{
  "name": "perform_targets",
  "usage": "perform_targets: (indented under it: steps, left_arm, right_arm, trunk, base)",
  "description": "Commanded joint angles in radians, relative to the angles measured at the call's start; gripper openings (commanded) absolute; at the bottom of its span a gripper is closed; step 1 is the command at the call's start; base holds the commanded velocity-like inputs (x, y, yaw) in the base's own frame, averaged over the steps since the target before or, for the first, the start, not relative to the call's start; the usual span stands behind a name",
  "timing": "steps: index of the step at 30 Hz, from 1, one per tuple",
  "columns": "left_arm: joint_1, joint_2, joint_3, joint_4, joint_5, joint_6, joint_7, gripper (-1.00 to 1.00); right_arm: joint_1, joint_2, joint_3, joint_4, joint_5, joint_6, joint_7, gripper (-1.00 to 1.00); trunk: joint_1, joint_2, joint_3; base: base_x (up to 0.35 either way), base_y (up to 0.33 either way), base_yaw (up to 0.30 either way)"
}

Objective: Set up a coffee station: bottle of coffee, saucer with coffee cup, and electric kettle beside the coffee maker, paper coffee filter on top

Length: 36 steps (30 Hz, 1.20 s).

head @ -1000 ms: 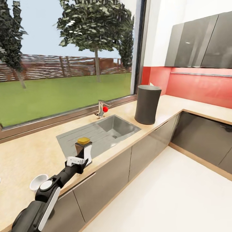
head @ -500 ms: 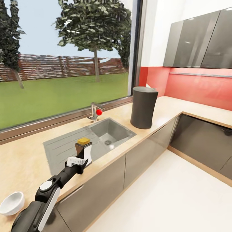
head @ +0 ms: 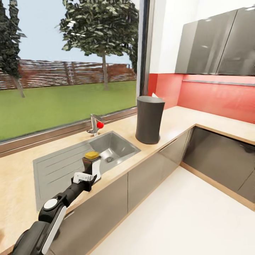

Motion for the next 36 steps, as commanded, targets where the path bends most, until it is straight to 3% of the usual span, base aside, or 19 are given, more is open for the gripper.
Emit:
perform_targets:
  steps: [1,17,24,33,34,35,36]
  left_arm:
    - [-0.001,0.001,-0.001,-0.002,0.012,0.009,0.000,-1.00]
    - [-0.001,0.001,-0.001,0.016,0.010,0.004,0.069,-1.00]
    - [-0.002,0.001,0.001,0.058,0.010,-0.079,0.072,-1.00]
    - [-0.002,0.002,0.008,0.110,0.009,-0.100,0.072,-1.00]
    - [-0.002,0.002,0.009,0.123,0.009,-0.112,0.072,-1.00]
    - [-0.003,0.002,0.012,0.171,0.009,-0.194,0.072,-1.00]
    - [-0.003,0.001,0.012,0.192,0.009,-0.233,0.072,-1.00]
  right_arm:
    - [-0.001,0.000,-0.009,0.001,0.010,-0.003,-0.003,1.00]
    - [-0.001,0.000,-0.008,0.003,0.010,-0.003,-0.003,1.00]
    - [-0.001,0.000,-0.008,0.004,0.011,-0.003,-0.003,1.00]
    - [-0.001,0.000,-0.008,0.006,0.012,-0.003,-0.003,1.00]
    - [-0.001,0.000,-0.008,0.006,0.012,-0.003,-0.003,1.00]
    - [-0.001,0.000,-0.008,0.007,0.012,-0.003,-0.003,1.00]
    - [-0.001,0.000,-0.008,0.007,0.012,-0.003,-0.003,1.00]
  trunk:
    - [0.000,-0.001,-0.002]
    - [0.000,-0.001,0.019]
    - [0.000,-0.001,0.030]
    - [0.000,-0.001,0.044]
    - [0.000,-0.001,0.046]
    - [0.000,-0.001,0.047]
    - [0.000,-0.001,0.049]
  base:
    - [0.093,-0.270,0.000]
    - [0.141,-0.263,0.000]
    - [0.262,-0.169,0.000]
    - [0.303,-0.107,0.000]
    - [0.306,-0.100,0.000]
    - [0.314,-0.049,0.000]
    - [0.317,-0.031,0.000]
